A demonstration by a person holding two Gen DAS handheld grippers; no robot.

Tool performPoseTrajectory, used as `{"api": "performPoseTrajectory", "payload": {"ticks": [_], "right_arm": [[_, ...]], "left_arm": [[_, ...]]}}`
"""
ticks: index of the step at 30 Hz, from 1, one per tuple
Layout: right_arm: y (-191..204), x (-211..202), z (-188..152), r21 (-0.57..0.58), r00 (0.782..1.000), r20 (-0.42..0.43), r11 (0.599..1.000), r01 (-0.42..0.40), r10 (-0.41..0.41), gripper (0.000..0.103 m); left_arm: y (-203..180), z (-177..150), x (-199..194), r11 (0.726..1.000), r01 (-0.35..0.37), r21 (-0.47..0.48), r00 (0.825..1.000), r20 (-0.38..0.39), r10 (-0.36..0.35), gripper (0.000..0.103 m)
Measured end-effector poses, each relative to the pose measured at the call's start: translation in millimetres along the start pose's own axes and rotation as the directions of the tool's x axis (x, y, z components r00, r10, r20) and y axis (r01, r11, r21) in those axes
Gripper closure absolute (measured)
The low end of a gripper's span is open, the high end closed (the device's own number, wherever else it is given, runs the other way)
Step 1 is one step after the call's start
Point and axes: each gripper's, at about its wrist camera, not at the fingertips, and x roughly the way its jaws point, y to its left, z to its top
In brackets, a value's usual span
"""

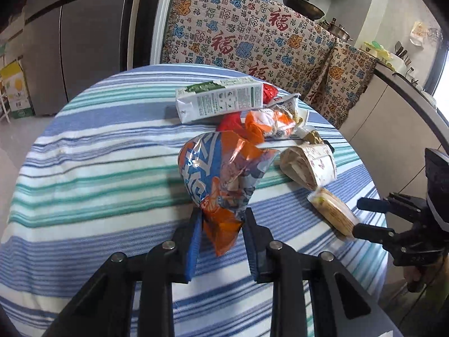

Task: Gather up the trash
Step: 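Carry the bread roll and orange bag over the blue wastebasket with both grippers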

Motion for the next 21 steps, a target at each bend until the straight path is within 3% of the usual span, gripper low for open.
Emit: {"api": "performPoseTrajectory", "payload": {"ticks": [4,6,7,8,13,19,21], "right_arm": [[14,16,5,-0.056,0.999,-0.039,0.998,-0.011,0.009,0.043],[17,26,7,-0.061,0.999,-0.046,0.998,0.016,-0.019,0.056],[15,30,8,-0.053,0.998,-0.05,0.998,0.031,-0.034,0.08],[13,33,9,-0.039,0.997,-0.061,0.998,0.044,-0.046,0.088],[16,8,10,0.003,0.999,-0.019,0.999,-0.05,0.05,0.089],[17,17,-6,-0.02,0.997,-0.077,1.0,0.013,-0.014,0.089],[15,19,-9,-0.019,0.997,-0.079,1.0,0.016,-0.017,0.088]], "left_arm": [[-17,-14,-4,0.999,0.033,0.007,0.999,-0.014,-0.033,0.075],[-27,-17,-5,0.999,0.033,0.025,0.999,-0.014,-0.032,0.075],[-32,-18,-6,0.999,0.018,0.042,1.0,-0.009,-0.017,0.075],[-36,-18,-7,0.998,0.002,0.055,1.0,-0.003,-0.002,0.075],[-44,-22,-19,0.998,-0.006,0.055,1.0,0.023,0.005,0.075],[-54,-30,-11,0.992,-0.084,0.099,0.996,0.007,0.084,0.071],[-56,-32,-8,0.987,-0.111,0.117,0.994,0.011,0.11,0.063]]}}
